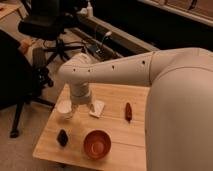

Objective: Pick up the ceramic cup

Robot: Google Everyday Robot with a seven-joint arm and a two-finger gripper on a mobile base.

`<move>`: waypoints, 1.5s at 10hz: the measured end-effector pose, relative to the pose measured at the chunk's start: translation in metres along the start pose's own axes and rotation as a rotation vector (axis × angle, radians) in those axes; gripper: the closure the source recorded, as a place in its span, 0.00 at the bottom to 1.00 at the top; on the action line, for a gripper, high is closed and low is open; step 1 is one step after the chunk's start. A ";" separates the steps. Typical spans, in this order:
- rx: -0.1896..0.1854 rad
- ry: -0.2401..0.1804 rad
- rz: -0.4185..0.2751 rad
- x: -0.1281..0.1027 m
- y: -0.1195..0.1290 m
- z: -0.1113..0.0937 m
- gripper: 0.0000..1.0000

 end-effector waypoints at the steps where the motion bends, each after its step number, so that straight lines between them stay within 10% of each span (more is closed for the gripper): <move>1: 0.000 0.000 0.000 0.000 0.000 0.000 0.35; 15: -0.002 -0.026 -0.020 -0.006 0.002 -0.008 0.35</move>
